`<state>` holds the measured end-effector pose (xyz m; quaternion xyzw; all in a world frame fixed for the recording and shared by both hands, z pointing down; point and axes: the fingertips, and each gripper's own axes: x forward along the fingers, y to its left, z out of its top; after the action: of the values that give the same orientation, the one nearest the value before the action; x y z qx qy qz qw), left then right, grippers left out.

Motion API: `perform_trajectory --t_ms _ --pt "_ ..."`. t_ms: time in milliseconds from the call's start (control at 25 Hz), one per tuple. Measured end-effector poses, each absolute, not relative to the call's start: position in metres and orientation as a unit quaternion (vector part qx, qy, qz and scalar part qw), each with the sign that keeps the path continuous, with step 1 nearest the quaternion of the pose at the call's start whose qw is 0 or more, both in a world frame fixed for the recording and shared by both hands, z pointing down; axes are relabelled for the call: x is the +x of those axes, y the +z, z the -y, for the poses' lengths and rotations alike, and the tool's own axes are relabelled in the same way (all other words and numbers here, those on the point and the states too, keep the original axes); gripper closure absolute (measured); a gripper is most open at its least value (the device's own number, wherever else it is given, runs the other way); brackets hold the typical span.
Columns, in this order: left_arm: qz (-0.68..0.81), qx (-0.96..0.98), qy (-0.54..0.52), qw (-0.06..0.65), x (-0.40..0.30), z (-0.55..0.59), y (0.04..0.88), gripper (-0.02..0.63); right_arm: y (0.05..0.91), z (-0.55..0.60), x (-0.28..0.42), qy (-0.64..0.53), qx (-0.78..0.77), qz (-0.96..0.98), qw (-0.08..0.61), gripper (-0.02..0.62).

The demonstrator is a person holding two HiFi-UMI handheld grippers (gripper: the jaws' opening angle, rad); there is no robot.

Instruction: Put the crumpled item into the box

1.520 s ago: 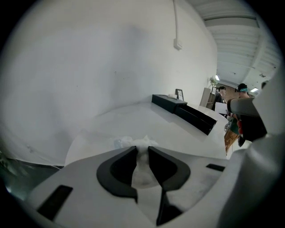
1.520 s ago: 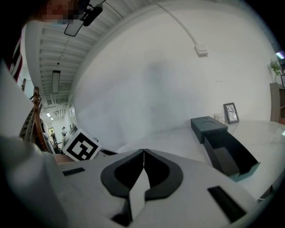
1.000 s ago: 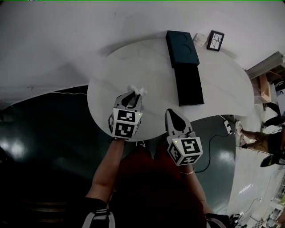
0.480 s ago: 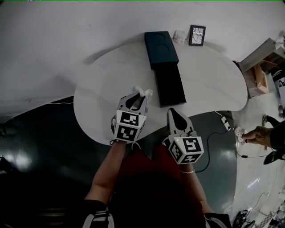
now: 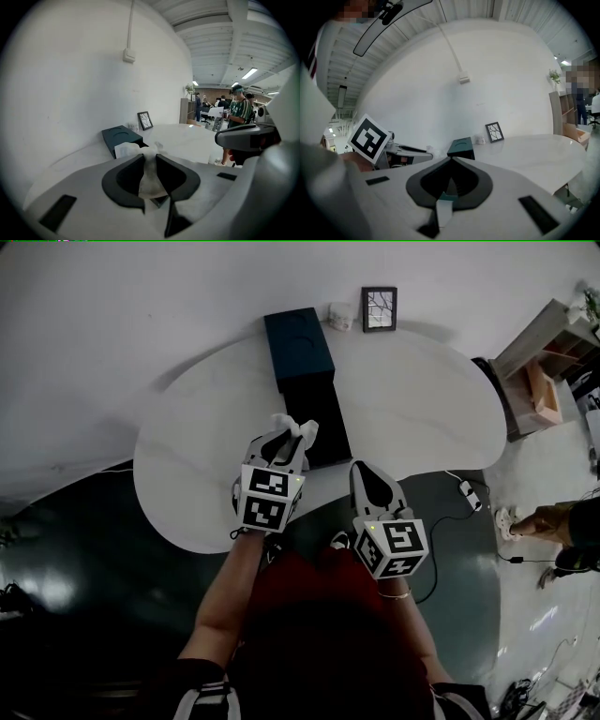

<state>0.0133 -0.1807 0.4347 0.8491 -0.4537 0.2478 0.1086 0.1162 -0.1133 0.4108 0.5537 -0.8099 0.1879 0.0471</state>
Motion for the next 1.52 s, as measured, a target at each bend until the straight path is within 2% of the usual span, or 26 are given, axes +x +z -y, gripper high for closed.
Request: perform_trajectory --t_ms 600,1520 --pt "0.482 0.827 0.272 0.101 0.066 0.207 0.446 0.503 0.410 0.120 0.184 0.188 0.541 0.819 0.038 0.580" --pt "0.461 0.817 0.309 0.155 0.064 0.289 0.508 0.503 0.440 0.186 0.185 0.221 0.541 0.807 0.086 0.580"
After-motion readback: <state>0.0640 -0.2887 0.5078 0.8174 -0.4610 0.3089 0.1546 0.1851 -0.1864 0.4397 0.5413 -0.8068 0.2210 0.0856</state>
